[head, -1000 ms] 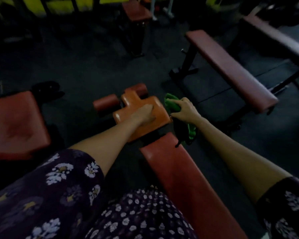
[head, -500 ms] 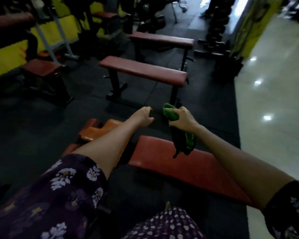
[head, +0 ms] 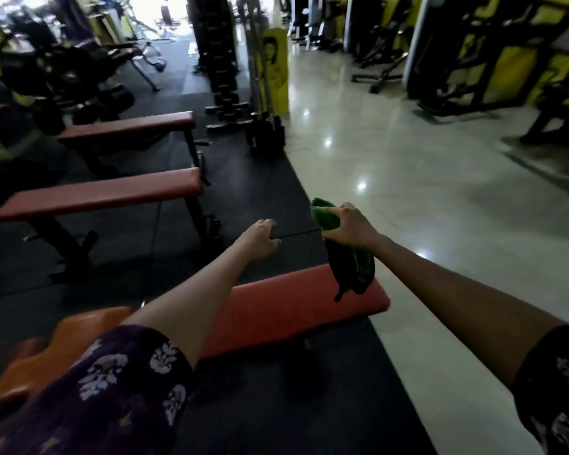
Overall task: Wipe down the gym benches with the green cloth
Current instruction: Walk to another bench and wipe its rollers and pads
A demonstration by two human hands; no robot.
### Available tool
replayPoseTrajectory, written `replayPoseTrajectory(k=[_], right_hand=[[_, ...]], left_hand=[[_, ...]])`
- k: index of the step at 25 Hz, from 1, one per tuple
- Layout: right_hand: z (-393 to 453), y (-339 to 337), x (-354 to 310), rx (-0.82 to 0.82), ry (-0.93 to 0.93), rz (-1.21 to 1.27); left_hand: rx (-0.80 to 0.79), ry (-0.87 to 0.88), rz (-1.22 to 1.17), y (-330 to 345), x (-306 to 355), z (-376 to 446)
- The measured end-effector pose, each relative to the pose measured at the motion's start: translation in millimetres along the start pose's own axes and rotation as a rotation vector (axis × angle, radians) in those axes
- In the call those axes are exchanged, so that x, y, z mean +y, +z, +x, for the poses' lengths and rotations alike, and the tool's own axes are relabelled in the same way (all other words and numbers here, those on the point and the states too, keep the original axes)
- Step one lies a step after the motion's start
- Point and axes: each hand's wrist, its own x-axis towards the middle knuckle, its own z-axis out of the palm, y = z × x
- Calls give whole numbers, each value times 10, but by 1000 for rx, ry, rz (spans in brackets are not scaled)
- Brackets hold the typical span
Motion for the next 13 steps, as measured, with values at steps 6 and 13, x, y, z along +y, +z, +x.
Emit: replayPoseTrajectory(k=[6,13], right_hand=[[-686,-1090,1662,92,157,-3],[-569,-2052,2787,93,109,-4]], left_hand=[[-80,165,30,821,2009,252],[-107,192,72,1195,3396,767]])
